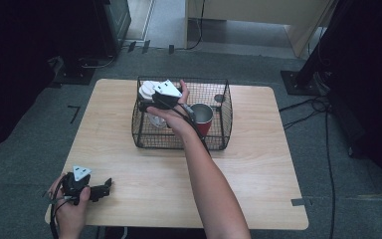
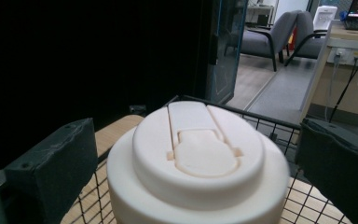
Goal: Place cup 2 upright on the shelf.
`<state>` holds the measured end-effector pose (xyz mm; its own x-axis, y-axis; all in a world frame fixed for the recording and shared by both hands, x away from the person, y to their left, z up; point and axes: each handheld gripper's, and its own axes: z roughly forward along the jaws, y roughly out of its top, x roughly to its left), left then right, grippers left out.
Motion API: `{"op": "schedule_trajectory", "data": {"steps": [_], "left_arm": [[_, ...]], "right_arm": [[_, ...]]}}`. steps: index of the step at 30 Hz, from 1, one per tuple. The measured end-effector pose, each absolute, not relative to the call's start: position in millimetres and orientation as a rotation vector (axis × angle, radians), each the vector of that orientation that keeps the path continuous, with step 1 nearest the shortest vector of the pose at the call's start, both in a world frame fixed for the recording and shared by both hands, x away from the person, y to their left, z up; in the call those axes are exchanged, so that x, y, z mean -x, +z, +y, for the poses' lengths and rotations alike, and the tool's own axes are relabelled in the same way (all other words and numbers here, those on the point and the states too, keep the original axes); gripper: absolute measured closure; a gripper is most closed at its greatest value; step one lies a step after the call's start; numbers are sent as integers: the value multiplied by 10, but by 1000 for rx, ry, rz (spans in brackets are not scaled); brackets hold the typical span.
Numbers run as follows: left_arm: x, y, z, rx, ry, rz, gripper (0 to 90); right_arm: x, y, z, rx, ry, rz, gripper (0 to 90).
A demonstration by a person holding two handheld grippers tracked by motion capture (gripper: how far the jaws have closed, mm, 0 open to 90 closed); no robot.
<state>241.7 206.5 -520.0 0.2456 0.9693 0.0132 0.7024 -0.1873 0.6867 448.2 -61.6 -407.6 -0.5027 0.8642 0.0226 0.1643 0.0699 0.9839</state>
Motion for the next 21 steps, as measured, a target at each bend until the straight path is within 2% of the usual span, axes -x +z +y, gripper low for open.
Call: {"op": "schedule_trajectory", "data": {"steps": [21], "left_arm": [[-2417,-5200,2064,-1962,619,1519,1]], "right_arm": [[-3914,-3781,-1023,-937,1575,1698,0]]}}
